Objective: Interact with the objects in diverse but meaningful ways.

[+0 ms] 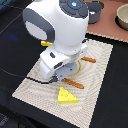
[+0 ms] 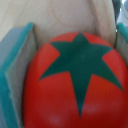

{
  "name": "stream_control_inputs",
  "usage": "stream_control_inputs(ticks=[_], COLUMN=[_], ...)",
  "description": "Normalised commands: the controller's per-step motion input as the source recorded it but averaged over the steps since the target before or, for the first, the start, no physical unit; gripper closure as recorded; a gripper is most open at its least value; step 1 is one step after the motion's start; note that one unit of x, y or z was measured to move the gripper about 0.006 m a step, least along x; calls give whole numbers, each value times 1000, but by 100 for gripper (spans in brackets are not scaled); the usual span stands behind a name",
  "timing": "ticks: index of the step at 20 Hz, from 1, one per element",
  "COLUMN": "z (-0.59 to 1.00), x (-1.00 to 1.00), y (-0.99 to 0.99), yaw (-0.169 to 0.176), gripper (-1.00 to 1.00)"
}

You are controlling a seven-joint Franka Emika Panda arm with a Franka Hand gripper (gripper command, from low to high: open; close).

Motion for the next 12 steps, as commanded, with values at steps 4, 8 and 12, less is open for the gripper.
stream_control_inputs(ticks=[4, 8, 12], z=[1000, 889, 778], x=[-313, -525, -527], y=[389, 510, 581], yaw=[48, 103, 143], gripper=[100, 100, 100])
